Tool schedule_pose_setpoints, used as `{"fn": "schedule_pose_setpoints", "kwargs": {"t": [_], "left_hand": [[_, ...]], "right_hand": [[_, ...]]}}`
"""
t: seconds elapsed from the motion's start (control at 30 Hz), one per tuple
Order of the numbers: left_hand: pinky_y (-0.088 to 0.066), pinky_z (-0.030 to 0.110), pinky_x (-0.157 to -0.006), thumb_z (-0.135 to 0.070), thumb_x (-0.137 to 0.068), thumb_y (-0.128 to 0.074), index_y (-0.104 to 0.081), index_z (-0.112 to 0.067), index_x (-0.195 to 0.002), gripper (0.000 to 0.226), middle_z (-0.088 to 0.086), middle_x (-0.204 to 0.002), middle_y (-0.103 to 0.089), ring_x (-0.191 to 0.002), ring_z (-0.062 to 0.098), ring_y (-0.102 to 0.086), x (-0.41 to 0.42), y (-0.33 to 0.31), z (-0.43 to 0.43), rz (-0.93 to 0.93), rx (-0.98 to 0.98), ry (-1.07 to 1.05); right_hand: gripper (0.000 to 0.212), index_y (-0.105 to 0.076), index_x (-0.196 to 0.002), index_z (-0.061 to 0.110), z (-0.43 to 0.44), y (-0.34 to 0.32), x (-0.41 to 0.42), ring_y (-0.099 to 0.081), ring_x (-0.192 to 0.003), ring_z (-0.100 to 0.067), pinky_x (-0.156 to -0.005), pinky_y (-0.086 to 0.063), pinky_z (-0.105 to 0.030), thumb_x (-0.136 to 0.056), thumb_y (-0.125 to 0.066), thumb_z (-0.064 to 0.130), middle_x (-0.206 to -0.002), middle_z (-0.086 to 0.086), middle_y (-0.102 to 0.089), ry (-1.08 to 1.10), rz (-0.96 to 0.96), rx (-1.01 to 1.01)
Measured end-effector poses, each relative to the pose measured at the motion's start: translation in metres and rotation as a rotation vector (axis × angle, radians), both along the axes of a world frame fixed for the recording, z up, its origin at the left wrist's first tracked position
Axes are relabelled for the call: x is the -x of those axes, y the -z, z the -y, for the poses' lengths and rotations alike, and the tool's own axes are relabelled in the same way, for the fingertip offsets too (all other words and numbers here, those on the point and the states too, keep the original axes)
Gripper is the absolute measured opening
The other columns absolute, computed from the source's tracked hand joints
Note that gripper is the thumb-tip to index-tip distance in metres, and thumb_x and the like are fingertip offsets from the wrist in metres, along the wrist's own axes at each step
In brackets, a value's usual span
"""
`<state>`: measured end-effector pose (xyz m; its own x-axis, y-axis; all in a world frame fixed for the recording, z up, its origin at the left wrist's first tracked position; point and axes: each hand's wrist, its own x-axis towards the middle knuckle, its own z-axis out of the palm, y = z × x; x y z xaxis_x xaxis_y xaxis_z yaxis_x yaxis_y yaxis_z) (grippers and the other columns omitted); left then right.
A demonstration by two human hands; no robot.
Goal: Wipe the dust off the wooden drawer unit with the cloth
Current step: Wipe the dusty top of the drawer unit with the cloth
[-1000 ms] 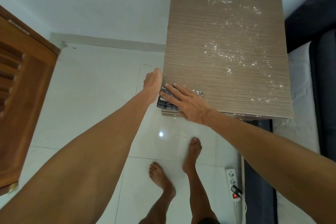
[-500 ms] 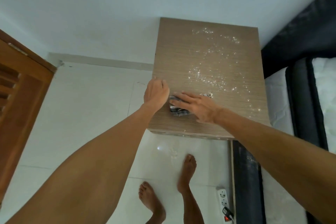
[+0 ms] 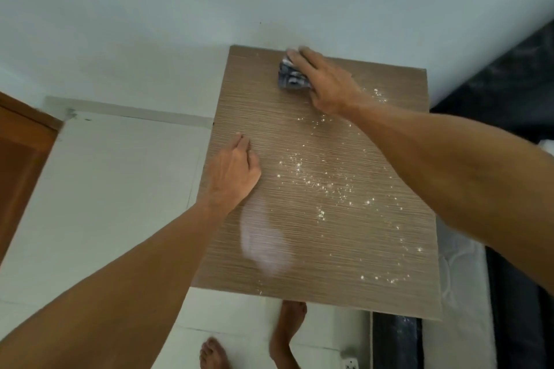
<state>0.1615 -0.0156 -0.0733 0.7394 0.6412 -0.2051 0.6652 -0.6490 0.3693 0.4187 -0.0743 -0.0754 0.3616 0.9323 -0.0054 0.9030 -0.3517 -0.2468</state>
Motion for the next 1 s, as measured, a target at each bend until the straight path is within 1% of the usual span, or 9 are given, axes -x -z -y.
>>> {"fn": "schedule_pose_setpoints", "kwargs": {"t": [0.1,0.2,0.3,0.37,0.47,0.67,0.8,0.9,1.0], "left_hand": [[-0.043,0.039,-0.102,-0.019,-0.098,-0.042,-0.044,-0.003,-0.142,0.047,0.014,-0.153,-0.038,-0.137,0.03,-0.043,0.003,0.004,0.002,-0.03,-0.039,0.059],[-0.043,0.033,-0.102,-0.019,-0.098,-0.041,-0.04,-0.005,-0.145,0.05,0.011,-0.156,-0.033,-0.14,0.026,-0.039,0.003,0.003,0.003,-0.054,-0.052,0.071],[-0.049,0.032,-0.094,-0.017,-0.096,-0.043,-0.038,-0.006,-0.146,0.052,0.009,-0.157,-0.031,-0.139,0.026,-0.041,0.006,0.004,0.001,-0.071,-0.069,0.103],[-0.05,0.034,-0.094,-0.015,-0.095,-0.045,-0.037,-0.006,-0.147,0.053,0.009,-0.157,-0.031,-0.138,0.027,-0.041,0.008,0.006,-0.002,-0.087,-0.063,0.122],[-0.05,0.037,-0.094,-0.013,-0.092,-0.048,-0.037,-0.006,-0.147,0.056,0.009,-0.158,-0.03,-0.138,0.028,-0.042,0.009,0.007,-0.003,-0.104,-0.048,0.129],[-0.047,0.034,-0.098,-0.012,-0.092,-0.046,-0.031,-0.01,-0.15,0.06,0.004,-0.161,-0.023,-0.143,0.022,-0.033,0.009,0.004,-0.003,-0.125,-0.045,0.129],[-0.042,0.036,-0.104,-0.013,-0.092,-0.046,-0.03,-0.011,-0.151,0.061,0.003,-0.161,-0.022,-0.144,0.022,-0.03,0.009,0.004,-0.003,-0.128,-0.045,0.129],[-0.044,0.04,-0.101,-0.013,-0.091,-0.046,-0.031,-0.01,-0.15,0.06,0.005,-0.161,-0.023,-0.143,0.026,-0.033,0.012,0.007,-0.008,-0.127,-0.039,0.152],[-0.043,0.043,-0.104,-0.012,-0.091,-0.044,-0.03,-0.011,-0.15,0.061,0.004,-0.161,-0.021,-0.143,0.028,-0.032,0.013,0.009,-0.011,-0.118,-0.008,0.161]], "right_hand": [[0.075,-0.018,-0.153,0.018,-0.02,0.007,-0.021,-0.033,-0.136,-0.032,-0.109,-0.037,-0.046,-0.09,-0.056,0.003,-0.155,-0.011,-0.026,0.022,-0.003,-0.003],[0.069,-0.021,-0.152,0.014,-0.031,0.02,-0.026,-0.033,-0.135,-0.033,-0.11,-0.034,-0.047,-0.095,-0.055,0.033,-0.152,-0.012,-0.03,0.009,-0.041,0.07],[0.059,-0.036,-0.146,0.026,-0.036,0.022,-0.028,-0.042,-0.123,-0.031,-0.099,-0.039,-0.047,-0.096,-0.031,0.057,-0.137,-0.011,-0.047,0.014,0.043,0.037],[0.054,-0.043,-0.141,0.033,-0.036,0.016,-0.036,-0.044,-0.117,-0.029,-0.094,-0.038,-0.045,-0.096,-0.025,0.057,-0.128,-0.008,-0.052,-0.041,0.121,0.039],[0.052,-0.042,-0.142,0.034,-0.034,0.013,-0.047,-0.046,-0.11,-0.029,-0.088,-0.04,-0.043,-0.097,-0.026,0.056,-0.12,-0.011,-0.052,-0.09,0.184,0.087],[0.052,-0.043,-0.142,0.025,-0.022,0.032,-0.009,-0.046,-0.102,-0.03,-0.09,-0.044,-0.045,-0.098,-0.033,0.05,-0.116,-0.013,-0.05,-0.041,0.099,-0.017],[0.052,-0.038,-0.145,0.017,-0.012,0.039,0.021,-0.05,-0.112,-0.029,-0.095,-0.047,-0.04,-0.102,-0.031,0.046,-0.135,-0.017,-0.043,-0.11,0.004,-0.031],[0.054,-0.038,-0.146,0.013,0.001,0.04,0.048,-0.048,-0.12,-0.031,-0.104,-0.042,-0.044,-0.103,-0.027,0.044,-0.14,-0.019,-0.042,-0.149,0.028,-0.04],[0.054,-0.04,-0.144,0.015,0.019,0.043,0.078,-0.047,-0.118,-0.032,-0.098,-0.041,-0.048,-0.101,-0.03,0.045,-0.139,-0.014,-0.046,-0.129,0.095,-0.043]]}}
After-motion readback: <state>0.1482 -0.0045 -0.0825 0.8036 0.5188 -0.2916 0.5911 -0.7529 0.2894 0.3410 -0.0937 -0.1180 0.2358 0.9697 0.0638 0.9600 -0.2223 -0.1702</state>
